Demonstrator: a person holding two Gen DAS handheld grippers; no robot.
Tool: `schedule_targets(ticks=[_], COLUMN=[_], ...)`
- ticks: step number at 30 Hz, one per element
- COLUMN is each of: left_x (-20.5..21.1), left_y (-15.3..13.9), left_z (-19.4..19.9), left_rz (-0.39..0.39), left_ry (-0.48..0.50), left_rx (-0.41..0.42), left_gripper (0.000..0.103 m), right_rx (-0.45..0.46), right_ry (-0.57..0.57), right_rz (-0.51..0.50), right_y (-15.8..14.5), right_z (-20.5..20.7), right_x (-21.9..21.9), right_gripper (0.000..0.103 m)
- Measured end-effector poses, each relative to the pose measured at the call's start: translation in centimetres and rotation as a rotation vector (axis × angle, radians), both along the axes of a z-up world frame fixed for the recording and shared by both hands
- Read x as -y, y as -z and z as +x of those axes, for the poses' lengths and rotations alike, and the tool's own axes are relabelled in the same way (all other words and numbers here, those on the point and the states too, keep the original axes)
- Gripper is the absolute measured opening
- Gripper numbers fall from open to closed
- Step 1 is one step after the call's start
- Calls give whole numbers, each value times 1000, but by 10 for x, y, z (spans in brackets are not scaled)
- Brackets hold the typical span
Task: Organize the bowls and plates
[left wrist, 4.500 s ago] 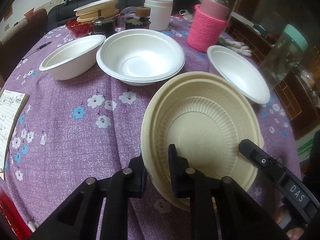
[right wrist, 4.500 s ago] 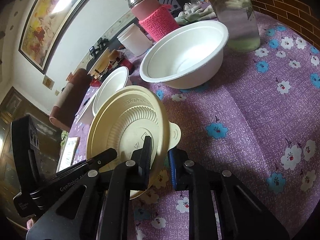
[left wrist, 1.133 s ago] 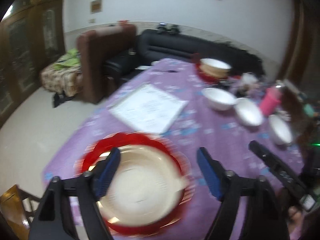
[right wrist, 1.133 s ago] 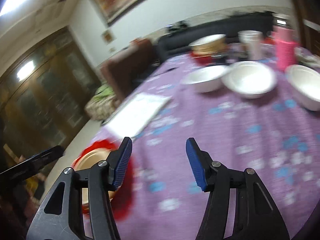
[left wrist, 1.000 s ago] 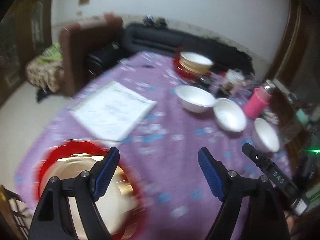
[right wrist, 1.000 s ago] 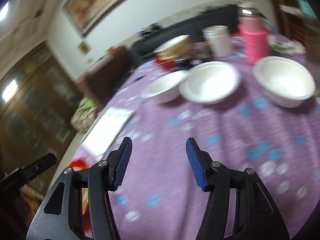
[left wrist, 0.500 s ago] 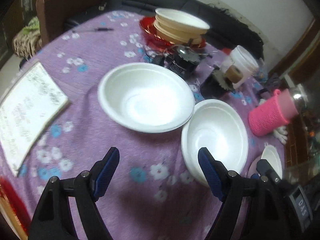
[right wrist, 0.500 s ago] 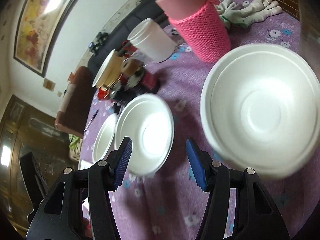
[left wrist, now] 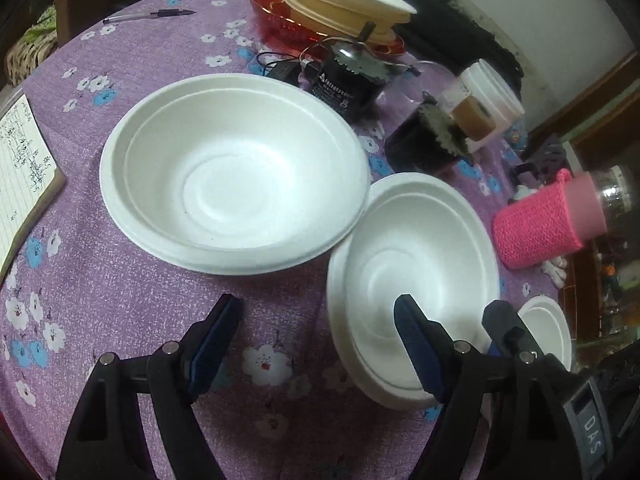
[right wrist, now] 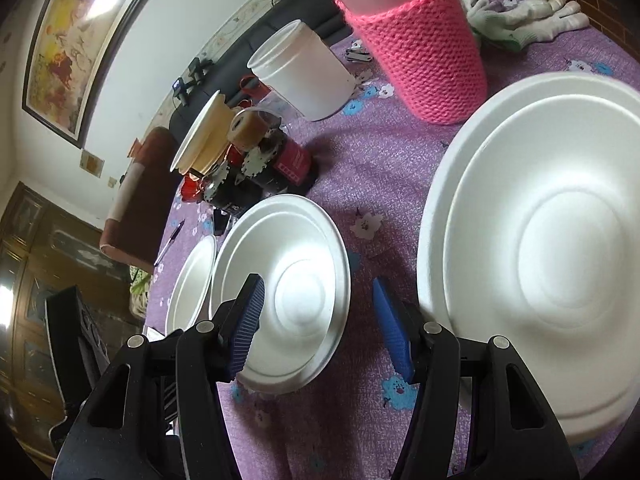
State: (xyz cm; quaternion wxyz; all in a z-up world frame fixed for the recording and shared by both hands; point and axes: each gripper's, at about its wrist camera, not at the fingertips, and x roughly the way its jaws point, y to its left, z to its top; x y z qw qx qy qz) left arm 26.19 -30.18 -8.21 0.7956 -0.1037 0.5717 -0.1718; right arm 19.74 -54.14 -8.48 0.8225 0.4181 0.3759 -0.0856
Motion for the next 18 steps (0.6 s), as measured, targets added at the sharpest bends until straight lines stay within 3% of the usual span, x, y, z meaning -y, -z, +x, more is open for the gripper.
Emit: schedule_targets(ticks=[1, 5, 7, 8, 9, 11, 12, 14, 18], left_x=[-1, -2, -2, -2, -1, 1, 3, 5, 8], left_y=[1, 3, 4, 4, 4, 3, 1, 0, -5], left_z=[2, 5, 7, 7, 7, 6, 4, 3, 0], left_rz=[-10, -28, -49, -59, -68, -67, -68, -76, -65], left_ry=[-3, 16, 28, 37, 47, 60, 67, 79, 89], left_rx=[-3, -8, -22, -30, -35, -31, -27, -30, -12], left_gripper=[67, 53, 36, 32, 25, 22, 19, 11, 11], right_rx=[5, 5, -2, -2, 2, 0, -2, -1, -10], right_ry=[-2, -8, -15, -18, -14, -7, -2, 4, 7], right_rz=[-5, 11, 12, 1, -13, -51, -64, -80, -85], right_y=[0, 6, 7, 7, 5, 0, -1, -3, -2], right_z=[0, 5, 6, 6, 5, 3, 2, 1, 0], right_x=[0, 1, -1, -2, -2, -2, -1, 0, 1], right_gripper=[57, 57, 57, 56, 53, 27, 22, 15, 12])
